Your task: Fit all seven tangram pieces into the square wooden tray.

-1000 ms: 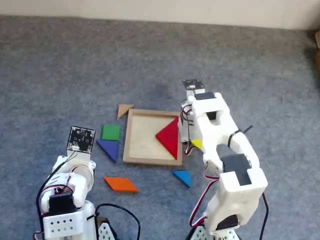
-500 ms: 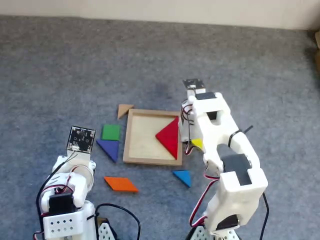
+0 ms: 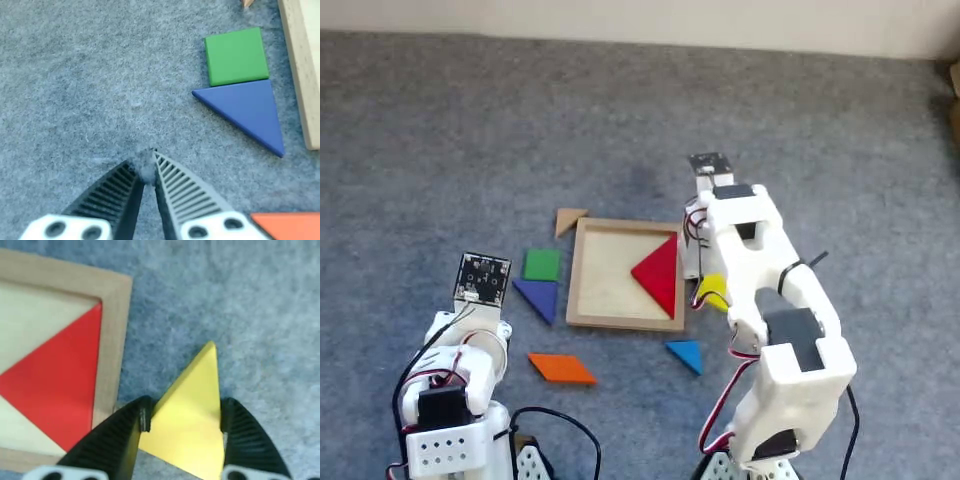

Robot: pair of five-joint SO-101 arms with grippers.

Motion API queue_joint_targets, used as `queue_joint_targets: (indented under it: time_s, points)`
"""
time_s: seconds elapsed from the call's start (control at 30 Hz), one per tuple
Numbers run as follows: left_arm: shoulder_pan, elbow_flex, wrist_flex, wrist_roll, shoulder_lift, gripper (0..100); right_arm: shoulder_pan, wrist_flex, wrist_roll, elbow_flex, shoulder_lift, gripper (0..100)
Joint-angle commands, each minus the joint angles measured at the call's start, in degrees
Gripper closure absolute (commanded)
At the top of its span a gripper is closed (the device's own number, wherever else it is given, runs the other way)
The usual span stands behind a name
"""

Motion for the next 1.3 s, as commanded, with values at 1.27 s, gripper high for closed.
queue_joint_targets:
  time_s: [1.27]
  points:
    - [-0.57,1.19,0.26,0.26,-1.63,99,-2.59,8.57,15.12,4.97,-6.9,64.2]
